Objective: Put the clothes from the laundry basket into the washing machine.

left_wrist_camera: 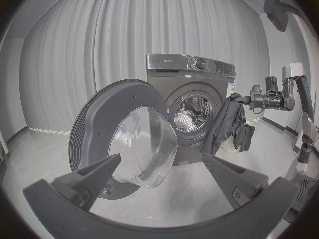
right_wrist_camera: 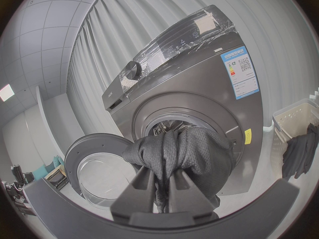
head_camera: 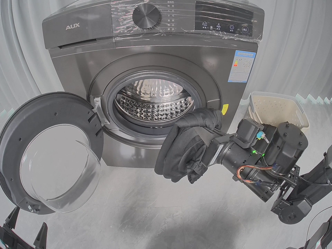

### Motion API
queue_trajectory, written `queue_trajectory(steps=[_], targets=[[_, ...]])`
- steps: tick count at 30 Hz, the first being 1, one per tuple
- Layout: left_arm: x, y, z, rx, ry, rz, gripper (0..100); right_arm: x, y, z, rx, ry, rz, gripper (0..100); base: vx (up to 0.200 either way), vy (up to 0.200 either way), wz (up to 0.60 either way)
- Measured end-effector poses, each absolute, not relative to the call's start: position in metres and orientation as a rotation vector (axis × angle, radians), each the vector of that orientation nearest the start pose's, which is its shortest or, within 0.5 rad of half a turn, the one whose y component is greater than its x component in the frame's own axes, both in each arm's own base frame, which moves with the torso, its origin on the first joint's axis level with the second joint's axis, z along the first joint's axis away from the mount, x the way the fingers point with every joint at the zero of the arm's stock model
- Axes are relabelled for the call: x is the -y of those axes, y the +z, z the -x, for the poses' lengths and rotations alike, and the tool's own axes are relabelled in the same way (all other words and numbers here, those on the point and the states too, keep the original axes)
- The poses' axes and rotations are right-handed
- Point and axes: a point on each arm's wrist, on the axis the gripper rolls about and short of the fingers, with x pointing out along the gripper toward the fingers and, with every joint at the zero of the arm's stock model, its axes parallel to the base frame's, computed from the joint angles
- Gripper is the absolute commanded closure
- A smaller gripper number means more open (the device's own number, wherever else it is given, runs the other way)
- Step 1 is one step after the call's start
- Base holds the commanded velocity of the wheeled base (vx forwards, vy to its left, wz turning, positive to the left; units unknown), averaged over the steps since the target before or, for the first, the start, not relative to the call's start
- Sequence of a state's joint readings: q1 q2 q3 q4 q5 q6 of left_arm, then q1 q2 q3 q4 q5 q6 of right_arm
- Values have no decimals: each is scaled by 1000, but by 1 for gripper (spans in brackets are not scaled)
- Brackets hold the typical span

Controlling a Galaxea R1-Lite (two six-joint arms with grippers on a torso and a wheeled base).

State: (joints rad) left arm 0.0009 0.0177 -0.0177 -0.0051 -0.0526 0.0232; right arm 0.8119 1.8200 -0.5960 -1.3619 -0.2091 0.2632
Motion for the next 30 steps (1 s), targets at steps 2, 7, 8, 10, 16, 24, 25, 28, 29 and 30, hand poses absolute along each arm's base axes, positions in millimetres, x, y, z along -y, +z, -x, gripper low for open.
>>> queue_trajectory(steps=[2, 7, 8, 10, 16, 24, 25, 28, 29, 30], targets=[[1, 81, 23, 6, -52, -22, 0, -222, 165, -217, 43, 619, -323, 100, 0, 0, 0], [1, 82, 23, 16, -53, -9, 0, -229, 163, -221, 45, 627, -323, 100, 0, 0, 0], [1, 83, 23, 22, -54, -3, 0, -230, 163, -221, 46, 627, -323, 100, 0, 0, 0], [2, 88, 24, 48, -66, 16, 0, -231, 162, -222, 45, 629, -322, 100, 0, 0, 0], [5, 137, 35, 155, -196, 21, 0, -236, 163, -224, 54, 645, -325, 100, 0, 0, 0], [9, 192, 9, 108, -408, -31, 0, -246, 172, -230, 87, 686, -339, 100, 0, 0, 0], [10, 194, 1, 88, -427, -31, 0, -247, 174, -231, 93, 688, -342, 100, 0, 0, 0], [11, 196, -25, 15, -499, -24, 0, -251, 180, -234, 112, 696, -351, 100, 0, 0, 0], [12, 196, -32, -5, -520, -20, 0, -252, 182, -235, 116, 697, -354, 100, 0, 0, 0], [13, 196, -40, -29, -547, -16, 0, -253, 183, -236, 121, 699, -356, 100, 0, 0, 0]])
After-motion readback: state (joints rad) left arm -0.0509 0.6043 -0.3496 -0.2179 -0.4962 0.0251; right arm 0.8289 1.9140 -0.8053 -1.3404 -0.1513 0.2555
